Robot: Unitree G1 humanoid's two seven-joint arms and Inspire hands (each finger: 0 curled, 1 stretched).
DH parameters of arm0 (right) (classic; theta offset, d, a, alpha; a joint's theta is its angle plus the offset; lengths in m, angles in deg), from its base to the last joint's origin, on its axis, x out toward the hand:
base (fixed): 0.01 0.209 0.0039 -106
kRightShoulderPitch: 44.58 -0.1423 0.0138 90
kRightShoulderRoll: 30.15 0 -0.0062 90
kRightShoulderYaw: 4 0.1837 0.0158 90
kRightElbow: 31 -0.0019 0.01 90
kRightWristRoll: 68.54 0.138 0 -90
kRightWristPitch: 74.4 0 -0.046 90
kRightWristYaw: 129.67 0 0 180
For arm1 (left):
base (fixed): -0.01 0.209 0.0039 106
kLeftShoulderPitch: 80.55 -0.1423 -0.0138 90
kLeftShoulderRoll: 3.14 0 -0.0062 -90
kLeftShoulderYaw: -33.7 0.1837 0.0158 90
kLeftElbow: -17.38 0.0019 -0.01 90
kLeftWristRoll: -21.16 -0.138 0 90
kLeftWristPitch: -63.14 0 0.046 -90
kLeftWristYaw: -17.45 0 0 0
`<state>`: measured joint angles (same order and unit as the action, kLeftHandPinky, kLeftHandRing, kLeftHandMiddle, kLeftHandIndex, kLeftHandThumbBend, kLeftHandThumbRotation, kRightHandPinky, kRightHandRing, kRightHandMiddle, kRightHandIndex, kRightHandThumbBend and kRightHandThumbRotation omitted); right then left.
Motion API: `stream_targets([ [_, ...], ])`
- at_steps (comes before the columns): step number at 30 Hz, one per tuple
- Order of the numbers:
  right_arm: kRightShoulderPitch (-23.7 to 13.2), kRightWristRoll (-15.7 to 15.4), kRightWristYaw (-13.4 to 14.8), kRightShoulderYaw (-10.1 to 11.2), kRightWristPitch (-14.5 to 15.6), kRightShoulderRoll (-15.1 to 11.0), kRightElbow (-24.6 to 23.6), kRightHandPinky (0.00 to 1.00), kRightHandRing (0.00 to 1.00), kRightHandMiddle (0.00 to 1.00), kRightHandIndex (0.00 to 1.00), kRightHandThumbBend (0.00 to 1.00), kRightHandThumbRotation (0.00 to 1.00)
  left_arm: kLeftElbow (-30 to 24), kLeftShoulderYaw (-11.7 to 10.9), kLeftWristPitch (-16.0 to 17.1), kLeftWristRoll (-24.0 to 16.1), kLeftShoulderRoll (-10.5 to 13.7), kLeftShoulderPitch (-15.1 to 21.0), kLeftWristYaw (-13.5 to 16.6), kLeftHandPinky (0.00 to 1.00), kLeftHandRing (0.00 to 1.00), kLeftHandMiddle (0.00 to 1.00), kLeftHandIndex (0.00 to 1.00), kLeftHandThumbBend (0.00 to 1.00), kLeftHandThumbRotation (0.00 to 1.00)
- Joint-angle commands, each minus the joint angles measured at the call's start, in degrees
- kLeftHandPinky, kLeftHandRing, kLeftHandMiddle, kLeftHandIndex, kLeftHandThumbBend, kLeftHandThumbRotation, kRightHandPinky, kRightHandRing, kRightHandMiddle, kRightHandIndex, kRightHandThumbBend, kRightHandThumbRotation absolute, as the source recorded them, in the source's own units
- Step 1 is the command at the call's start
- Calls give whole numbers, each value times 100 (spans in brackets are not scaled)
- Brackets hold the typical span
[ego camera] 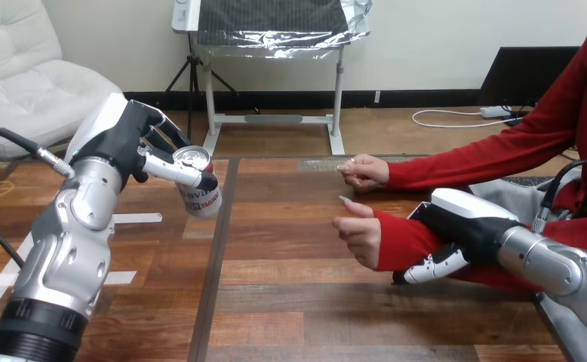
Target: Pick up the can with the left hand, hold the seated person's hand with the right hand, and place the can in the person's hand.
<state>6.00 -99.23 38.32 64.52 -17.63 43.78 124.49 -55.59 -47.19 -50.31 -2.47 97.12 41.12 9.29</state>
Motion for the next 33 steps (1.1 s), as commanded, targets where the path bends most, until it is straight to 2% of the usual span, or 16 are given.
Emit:
stream_targets([
  [1, -685, 83, 120, 176, -119, -177, -174, 26, 29, 33, 32, 61, 36, -215, -70, 165, -88, 124, 438, 28, 29, 35, 40, 41, 80, 0],
  [21, -893, 26, 59, 133, -37, -157, -219, 23, 26, 31, 29, 63, 37, -233, -55, 90, -89, 86, 481, -42, 29, 35, 41, 42, 78, 0],
  [33, -1023, 41, -64, 162, 59, -102, -249, 26, 29, 33, 31, 63, 36, -206, -22, 101, -90, 53, 522, -81, 28, 35, 40, 42, 78, 0],
])
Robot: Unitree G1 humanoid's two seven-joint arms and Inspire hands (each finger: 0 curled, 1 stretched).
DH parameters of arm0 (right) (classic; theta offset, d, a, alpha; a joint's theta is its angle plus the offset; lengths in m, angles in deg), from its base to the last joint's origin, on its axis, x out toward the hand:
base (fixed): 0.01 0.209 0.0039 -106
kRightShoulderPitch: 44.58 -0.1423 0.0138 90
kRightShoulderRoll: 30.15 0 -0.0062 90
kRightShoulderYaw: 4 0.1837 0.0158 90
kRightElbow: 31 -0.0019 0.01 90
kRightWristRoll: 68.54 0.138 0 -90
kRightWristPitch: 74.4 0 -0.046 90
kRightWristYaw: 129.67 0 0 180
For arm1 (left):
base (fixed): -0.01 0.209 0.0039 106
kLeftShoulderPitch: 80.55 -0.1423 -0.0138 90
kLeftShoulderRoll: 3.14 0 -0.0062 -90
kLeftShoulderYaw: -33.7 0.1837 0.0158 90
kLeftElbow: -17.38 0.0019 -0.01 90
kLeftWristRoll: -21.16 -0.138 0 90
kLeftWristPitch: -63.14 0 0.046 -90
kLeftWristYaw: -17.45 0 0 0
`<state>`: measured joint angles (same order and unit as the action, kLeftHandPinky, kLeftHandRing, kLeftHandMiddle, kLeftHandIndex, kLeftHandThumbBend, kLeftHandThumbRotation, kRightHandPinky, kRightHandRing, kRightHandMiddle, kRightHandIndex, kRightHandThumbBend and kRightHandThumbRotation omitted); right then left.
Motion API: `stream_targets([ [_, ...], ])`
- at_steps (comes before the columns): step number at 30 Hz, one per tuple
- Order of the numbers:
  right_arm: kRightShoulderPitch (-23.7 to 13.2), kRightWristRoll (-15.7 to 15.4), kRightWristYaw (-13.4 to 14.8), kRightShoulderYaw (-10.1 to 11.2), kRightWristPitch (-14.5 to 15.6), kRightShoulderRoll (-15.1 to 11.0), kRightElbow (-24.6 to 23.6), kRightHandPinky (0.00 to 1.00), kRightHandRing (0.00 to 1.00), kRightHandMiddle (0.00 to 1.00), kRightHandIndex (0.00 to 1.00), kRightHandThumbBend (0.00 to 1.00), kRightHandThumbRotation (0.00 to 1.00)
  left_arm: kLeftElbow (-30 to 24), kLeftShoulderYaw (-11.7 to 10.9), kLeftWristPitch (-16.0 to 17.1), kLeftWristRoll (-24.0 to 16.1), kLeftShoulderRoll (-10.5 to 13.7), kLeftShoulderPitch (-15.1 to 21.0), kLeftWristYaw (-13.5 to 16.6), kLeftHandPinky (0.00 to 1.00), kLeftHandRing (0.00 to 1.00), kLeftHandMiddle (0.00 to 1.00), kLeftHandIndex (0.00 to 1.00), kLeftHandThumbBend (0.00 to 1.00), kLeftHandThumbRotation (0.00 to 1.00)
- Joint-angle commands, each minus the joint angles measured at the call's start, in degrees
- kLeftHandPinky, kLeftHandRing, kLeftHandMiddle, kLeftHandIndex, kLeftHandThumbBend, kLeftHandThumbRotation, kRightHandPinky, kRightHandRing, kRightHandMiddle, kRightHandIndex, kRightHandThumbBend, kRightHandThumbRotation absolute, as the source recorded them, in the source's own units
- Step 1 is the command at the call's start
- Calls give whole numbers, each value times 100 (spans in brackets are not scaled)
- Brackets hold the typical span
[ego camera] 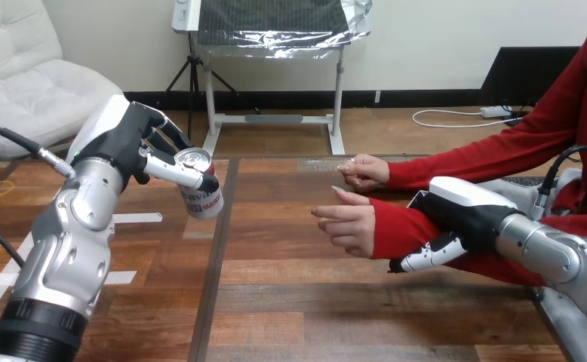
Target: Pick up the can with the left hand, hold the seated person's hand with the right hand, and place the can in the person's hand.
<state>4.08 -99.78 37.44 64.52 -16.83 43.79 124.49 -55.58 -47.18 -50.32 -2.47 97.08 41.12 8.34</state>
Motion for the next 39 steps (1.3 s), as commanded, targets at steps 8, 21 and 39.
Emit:
stream_targets([
  [8, -883, 130, -29, 185, -69, -65, -266, 28, 31, 34, 32, 64, 33, -183, 0, 170, -75, 31, 537, -5, 28, 35, 41, 42, 78, 0],
  [21, -937, 134, -136, 166, -93, 23, -293, 32, 35, 38, 35, 64, 32, -57, 55, 306, -16, -61, 596, -13, 28, 35, 41, 42, 79, 0],
  [39, -1001, 142, -239, 124, -127, 201, -336, 37, 39, 42, 41, 65, 37, 253, 157, 361, 58, -321, 778, 11, 27, 34, 41, 42, 80, 0],
])
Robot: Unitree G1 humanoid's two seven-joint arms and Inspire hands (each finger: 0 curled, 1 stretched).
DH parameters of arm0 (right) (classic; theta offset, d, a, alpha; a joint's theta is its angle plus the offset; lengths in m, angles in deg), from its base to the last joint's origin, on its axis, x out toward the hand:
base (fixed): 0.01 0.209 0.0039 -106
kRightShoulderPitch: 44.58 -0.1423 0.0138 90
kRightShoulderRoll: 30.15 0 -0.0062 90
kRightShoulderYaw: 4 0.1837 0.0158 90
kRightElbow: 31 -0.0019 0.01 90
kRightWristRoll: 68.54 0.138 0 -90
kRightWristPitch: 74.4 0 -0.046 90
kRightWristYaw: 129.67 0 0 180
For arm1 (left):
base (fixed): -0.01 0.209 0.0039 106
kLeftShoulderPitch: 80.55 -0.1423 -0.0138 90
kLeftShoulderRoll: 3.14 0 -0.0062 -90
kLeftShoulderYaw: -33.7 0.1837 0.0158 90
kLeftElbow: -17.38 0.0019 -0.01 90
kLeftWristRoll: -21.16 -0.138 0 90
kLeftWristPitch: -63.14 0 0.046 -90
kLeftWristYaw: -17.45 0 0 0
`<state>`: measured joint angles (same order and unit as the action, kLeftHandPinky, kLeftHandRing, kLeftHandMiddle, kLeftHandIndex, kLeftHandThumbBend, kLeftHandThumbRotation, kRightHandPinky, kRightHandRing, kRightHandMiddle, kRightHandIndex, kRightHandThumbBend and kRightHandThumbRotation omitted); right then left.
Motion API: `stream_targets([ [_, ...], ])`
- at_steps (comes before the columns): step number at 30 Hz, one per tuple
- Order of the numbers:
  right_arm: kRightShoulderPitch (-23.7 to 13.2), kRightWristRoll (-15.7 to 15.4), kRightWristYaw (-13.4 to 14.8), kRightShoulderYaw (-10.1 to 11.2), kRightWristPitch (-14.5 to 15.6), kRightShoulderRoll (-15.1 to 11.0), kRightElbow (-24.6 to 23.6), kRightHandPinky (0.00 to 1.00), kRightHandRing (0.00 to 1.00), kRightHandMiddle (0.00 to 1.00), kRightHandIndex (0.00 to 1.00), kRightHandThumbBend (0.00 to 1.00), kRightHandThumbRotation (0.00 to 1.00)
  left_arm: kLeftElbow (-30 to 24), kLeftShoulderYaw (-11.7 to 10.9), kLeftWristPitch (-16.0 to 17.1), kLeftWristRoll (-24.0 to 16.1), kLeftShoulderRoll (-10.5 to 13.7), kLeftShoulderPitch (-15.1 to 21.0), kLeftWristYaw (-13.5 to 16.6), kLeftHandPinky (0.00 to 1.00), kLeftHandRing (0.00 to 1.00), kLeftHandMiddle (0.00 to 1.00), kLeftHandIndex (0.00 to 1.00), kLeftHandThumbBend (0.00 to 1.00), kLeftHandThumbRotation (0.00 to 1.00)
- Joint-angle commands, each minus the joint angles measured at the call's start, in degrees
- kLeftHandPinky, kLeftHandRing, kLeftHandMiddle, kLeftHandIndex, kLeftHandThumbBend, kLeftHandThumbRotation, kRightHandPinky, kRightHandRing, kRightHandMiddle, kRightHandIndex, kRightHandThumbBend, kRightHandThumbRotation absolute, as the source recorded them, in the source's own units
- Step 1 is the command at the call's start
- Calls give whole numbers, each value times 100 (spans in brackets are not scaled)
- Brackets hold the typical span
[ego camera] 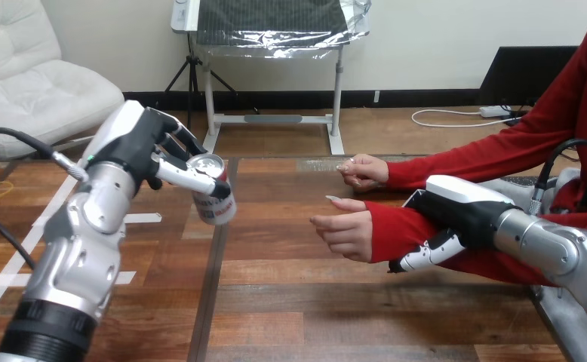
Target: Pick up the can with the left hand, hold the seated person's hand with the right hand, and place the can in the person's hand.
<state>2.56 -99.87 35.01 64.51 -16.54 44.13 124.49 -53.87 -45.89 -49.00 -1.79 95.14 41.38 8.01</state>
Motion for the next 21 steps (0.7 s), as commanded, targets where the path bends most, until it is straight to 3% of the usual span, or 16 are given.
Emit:
stream_targets([
  [1, -854, 148, 4, 122, -147, 176, -339, 36, 38, 41, 39, 65, 37, 100, 23, 239, 8, -144, 764, 29, 28, 35, 41, 42, 79, 0],
  [21, -951, 130, 16, 106, -104, 329, -452, 26, 29, 33, 31, 67, 39, 650, 72, 472, 14, -477, 1020, 71, 29, 36, 42, 44, 78, 0],
])
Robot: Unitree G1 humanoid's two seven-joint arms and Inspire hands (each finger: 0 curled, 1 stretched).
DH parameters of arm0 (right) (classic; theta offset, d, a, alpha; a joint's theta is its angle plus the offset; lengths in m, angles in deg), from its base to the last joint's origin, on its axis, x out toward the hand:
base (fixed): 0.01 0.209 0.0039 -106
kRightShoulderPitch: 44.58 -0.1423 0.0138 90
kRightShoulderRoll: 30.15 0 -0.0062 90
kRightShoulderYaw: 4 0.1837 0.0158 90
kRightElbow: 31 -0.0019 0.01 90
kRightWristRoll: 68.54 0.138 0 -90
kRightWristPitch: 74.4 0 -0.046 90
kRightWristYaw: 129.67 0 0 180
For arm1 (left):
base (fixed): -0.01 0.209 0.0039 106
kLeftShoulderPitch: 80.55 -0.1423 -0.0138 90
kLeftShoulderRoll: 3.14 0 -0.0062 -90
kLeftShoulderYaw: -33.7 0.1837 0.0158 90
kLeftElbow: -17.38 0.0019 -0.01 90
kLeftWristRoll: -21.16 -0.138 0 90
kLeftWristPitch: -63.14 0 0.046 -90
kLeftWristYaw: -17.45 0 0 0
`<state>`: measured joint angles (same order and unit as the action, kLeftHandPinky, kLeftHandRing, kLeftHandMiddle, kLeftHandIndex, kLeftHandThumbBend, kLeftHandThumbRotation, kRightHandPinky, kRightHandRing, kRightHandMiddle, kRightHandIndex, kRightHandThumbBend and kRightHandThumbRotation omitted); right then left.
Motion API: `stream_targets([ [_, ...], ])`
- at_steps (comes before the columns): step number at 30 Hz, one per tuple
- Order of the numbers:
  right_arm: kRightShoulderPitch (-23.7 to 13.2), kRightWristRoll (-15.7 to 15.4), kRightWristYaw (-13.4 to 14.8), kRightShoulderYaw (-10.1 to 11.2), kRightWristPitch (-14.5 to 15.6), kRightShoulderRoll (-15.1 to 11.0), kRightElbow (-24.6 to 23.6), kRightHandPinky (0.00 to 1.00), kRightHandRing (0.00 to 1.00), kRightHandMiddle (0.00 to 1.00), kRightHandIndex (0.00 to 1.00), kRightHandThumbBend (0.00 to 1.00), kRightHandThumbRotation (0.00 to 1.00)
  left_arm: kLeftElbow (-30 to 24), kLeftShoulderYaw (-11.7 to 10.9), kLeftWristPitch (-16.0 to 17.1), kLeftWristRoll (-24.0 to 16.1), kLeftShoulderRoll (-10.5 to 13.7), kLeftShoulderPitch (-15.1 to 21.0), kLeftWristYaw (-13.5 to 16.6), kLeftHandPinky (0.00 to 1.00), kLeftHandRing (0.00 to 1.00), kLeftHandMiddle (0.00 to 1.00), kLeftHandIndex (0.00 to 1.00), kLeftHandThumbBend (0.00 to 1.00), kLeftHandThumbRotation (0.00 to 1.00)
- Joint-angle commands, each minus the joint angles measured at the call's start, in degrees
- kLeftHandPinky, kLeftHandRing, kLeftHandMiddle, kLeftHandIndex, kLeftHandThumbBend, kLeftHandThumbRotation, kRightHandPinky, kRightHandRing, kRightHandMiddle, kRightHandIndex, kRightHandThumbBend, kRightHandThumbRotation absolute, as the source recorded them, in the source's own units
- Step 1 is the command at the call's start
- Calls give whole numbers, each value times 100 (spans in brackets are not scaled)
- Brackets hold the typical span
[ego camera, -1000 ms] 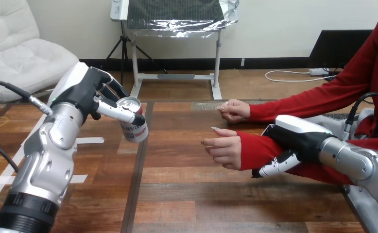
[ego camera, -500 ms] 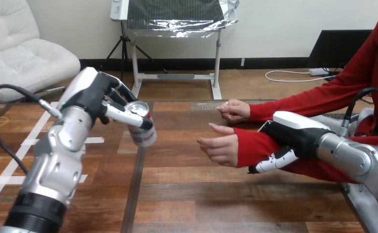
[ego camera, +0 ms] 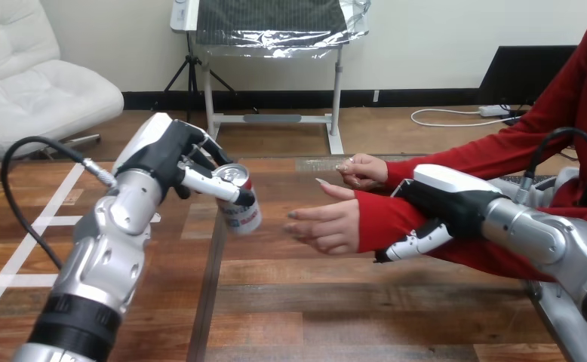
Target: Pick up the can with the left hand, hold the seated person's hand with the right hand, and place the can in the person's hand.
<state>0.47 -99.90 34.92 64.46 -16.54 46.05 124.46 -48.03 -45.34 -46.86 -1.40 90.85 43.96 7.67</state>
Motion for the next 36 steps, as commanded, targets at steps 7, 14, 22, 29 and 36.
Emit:
stream_targets([
  [7, -804, 132, -51, 109, -30, 192, -481, 26, 29, 33, 31, 67, 39, 262, 32, 385, -39, -137, 837, 127, 30, 37, 42, 44, 77, 0],
  [14, -857, 137, -110, 107, -29, 231, -527, 27, 30, 34, 32, 66, 39, 463, 42, 473, -35, -213, 919, 160, 29, 36, 42, 44, 76, 0],
  [22, -904, 161, -117, 121, -69, 294, -562, 29, 33, 36, 34, 66, 40, 566, 47, 524, -40, -281, 976, 164, 30, 37, 42, 43, 75, 0],
  [29, -956, 54, -28, 58, -26, 337, -595, 32, 35, 38, 36, 65, 39, 587, 78, 519, -83, -307, 1008, 189, 30, 36, 42, 43, 75, 0],
  [36, -1016, 37, -48, 33, 25, 419, -604, 33, 36, 39, 37, 64, 37, 696, 104, 603, -69, -307, 1058, 207, 29, 36, 42, 43, 74, 0],
])
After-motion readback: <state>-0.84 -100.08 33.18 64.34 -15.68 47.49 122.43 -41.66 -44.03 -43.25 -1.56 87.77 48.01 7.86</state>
